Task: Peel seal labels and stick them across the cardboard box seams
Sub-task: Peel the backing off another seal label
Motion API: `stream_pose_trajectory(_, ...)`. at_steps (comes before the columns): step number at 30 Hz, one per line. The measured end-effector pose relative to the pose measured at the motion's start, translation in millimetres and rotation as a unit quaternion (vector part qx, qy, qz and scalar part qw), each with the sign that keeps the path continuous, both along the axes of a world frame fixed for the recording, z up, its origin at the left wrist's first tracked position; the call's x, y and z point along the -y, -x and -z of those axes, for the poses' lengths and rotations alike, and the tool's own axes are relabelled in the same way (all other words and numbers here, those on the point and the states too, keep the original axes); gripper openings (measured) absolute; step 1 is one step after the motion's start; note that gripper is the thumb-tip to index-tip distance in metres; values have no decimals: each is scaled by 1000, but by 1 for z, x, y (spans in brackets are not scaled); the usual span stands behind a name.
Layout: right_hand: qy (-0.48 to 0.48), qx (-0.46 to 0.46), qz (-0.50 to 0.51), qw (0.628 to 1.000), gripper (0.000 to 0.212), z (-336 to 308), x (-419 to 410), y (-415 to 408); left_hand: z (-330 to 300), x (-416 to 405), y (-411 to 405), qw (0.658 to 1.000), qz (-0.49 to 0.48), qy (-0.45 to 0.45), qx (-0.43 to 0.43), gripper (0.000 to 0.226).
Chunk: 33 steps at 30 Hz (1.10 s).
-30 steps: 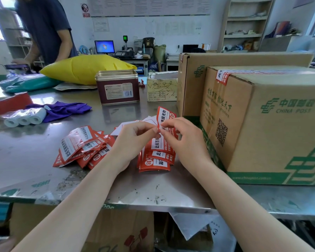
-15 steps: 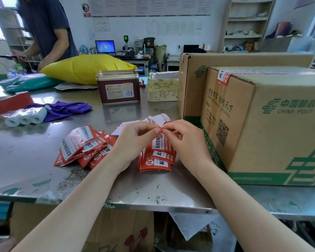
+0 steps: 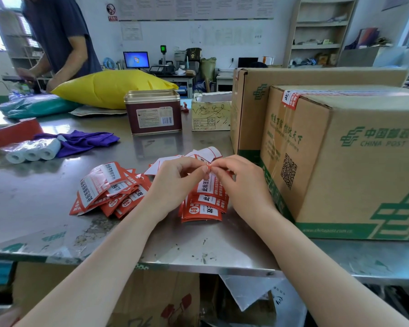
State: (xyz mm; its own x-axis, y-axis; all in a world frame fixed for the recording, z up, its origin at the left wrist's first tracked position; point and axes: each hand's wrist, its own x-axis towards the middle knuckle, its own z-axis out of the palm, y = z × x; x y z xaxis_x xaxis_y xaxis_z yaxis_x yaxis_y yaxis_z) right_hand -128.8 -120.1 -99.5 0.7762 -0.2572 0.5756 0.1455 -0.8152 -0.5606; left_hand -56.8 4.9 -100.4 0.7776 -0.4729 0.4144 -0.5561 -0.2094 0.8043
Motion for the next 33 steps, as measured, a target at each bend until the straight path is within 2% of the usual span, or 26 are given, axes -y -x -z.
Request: stream_pose_trajectory(33,-9,10,19,1000,20,3,0,-3,-2,0,2,999,25,24,-37,17)
